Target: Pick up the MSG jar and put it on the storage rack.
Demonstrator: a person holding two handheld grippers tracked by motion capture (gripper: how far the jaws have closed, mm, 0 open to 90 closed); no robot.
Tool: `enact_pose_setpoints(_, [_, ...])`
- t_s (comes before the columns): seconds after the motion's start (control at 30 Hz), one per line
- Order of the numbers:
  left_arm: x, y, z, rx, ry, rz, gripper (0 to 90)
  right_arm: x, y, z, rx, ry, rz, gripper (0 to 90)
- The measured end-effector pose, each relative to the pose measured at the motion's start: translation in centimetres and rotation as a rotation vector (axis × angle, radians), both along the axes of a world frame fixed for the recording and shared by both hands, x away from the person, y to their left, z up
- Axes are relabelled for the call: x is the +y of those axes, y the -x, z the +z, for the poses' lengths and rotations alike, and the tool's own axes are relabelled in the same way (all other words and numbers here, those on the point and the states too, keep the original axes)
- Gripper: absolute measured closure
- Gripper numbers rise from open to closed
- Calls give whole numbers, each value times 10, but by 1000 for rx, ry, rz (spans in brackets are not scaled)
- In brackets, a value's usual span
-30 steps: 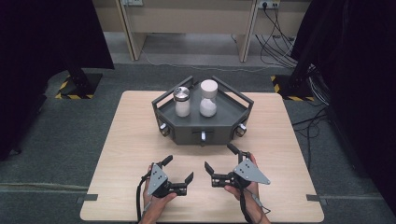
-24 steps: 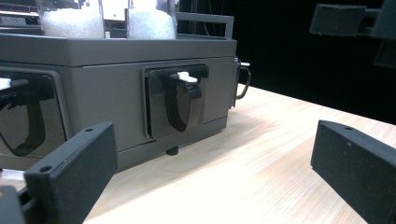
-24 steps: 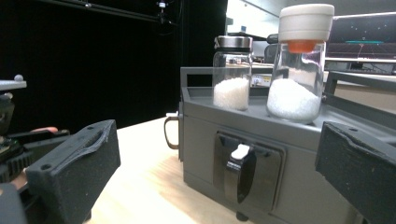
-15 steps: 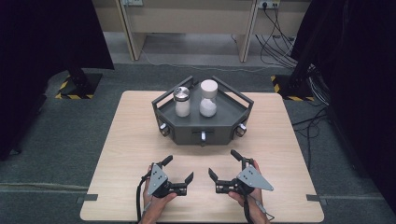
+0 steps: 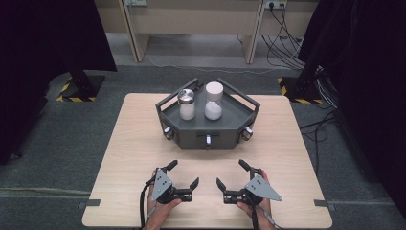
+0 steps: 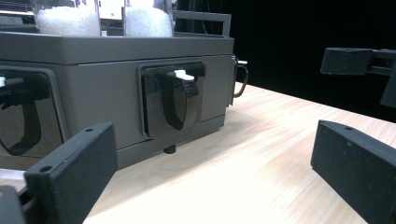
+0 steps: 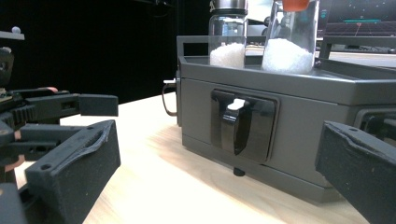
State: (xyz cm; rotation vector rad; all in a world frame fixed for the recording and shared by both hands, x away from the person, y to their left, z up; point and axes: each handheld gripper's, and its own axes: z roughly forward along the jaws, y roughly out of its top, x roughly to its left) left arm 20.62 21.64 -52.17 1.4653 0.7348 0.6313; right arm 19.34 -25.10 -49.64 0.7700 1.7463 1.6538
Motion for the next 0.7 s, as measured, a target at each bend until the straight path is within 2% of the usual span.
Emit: enact_pose_setpoints(0.7, [-1, 1, 0, -1, -5, -7, 3, -2, 4, -5, 15, 4, -1, 4])
